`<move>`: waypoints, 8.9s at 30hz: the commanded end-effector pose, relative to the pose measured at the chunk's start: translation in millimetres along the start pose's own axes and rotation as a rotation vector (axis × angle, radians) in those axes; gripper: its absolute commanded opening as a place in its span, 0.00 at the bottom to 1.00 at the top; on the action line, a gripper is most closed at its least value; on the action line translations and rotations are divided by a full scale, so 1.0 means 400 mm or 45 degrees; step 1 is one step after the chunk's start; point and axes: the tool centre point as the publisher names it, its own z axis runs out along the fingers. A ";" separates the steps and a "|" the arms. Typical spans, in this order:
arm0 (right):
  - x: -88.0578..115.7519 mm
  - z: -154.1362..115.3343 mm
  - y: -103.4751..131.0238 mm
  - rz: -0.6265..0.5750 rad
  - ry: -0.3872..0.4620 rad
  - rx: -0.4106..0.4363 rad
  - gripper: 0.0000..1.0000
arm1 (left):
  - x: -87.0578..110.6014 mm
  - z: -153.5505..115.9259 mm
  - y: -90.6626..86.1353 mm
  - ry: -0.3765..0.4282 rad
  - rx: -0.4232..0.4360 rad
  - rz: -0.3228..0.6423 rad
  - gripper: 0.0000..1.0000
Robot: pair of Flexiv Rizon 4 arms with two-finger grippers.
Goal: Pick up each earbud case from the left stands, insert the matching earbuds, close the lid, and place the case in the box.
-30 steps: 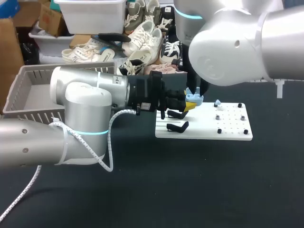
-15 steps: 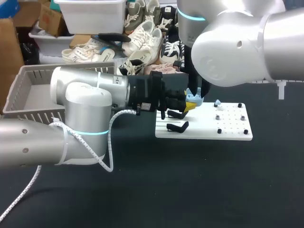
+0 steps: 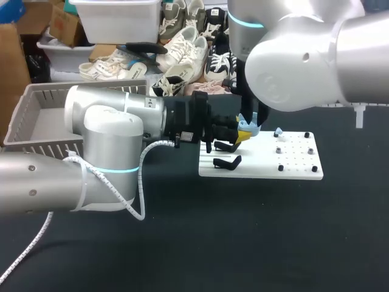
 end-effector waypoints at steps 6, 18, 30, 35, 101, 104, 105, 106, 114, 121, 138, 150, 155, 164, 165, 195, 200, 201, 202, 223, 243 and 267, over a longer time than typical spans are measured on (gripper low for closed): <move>-0.001 0.005 0.001 -0.003 0.007 0.004 0.02 | 0.002 -0.002 -0.001 -0.003 -0.006 0.002 0.00; 0.010 -0.014 -0.021 -0.016 -0.010 -0.028 0.44 | 0.002 -0.002 -0.001 -0.003 -0.006 0.002 0.00; -0.014 -0.079 -0.107 -0.168 -0.287 -0.114 0.49 | 0.002 -0.002 -0.001 -0.003 -0.006 0.002 0.00; -0.072 -0.062 -0.151 -0.207 -0.336 -0.159 0.51 | 0.002 -0.002 -0.001 -0.003 -0.006 0.002 0.00; -0.241 0.311 -0.113 0.040 0.012 -0.295 0.49 | 0.002 -0.002 -0.001 -0.003 -0.006 0.002 0.00; -0.240 0.316 -0.105 0.040 0.027 -0.309 0.49 | 0.002 -0.002 -0.001 -0.003 -0.006 0.002 0.00; -0.240 0.316 -0.103 0.041 0.030 -0.312 0.49 | 0.002 -0.002 -0.001 -0.003 -0.006 0.002 0.00; -0.240 0.317 -0.100 0.041 0.031 -0.313 0.49 | 0.002 -0.002 -0.001 -0.003 -0.006 0.002 0.00; -0.243 0.326 -0.093 0.062 0.054 -0.369 0.49 | 0.002 -0.002 -0.001 -0.003 -0.006 0.002 0.00; -0.246 0.335 -0.092 0.070 0.060 -0.393 0.49 | 0.002 -0.002 -0.001 -0.003 -0.006 0.002 0.00; -0.249 0.352 -0.081 0.064 0.085 -0.429 0.44 | 0.002 -0.002 -0.001 -0.003 -0.006 0.002 0.00; -0.252 0.351 -0.080 0.072 0.087 -0.430 0.40 | 0.002 -0.002 -0.001 -0.003 -0.006 0.002 0.00; -0.251 0.358 -0.085 0.081 0.095 -0.430 0.35 | 0.002 -0.002 -0.001 -0.003 -0.006 0.002 0.00; -0.255 0.362 -0.089 0.083 0.097 -0.431 0.31 | 0.002 -0.002 -0.001 -0.003 -0.006 0.002 0.00; -0.256 0.362 -0.089 0.083 0.097 -0.431 0.31 | 0.002 -0.002 -0.001 -0.003 -0.006 0.002 0.00; -0.263 0.366 -0.073 0.062 0.117 -0.423 0.00 | 0.002 -0.002 -0.001 -0.003 -0.006 0.002 0.00; -0.259 0.339 -0.083 0.065 0.101 -0.464 0.00 | 0.002 -0.002 -0.001 -0.003 -0.006 0.002 0.00; -0.259 0.331 -0.086 0.071 0.089 -0.453 0.00 | 0.002 -0.002 -0.001 -0.003 -0.006 0.002 0.00; -0.258 0.323 -0.089 0.070 0.084 -0.456 0.00 | 0.002 -0.002 -0.001 -0.003 -0.006 0.002 0.00; -0.204 0.087 -0.208 -0.196 -0.094 -0.305 0.00 | 0.002 -0.002 -0.001 -0.003 -0.006 0.002 0.00; 0.000 -0.138 -0.148 -0.760 -0.204 -0.135 0.00 | 0.002 -0.002 -0.001 -0.003 -0.006 0.002 0.00; 0.051 -0.075 0.000 -1.056 -0.169 -0.267 0.00 | 0.002 -0.002 -0.001 -0.003 -0.006 0.002 0.00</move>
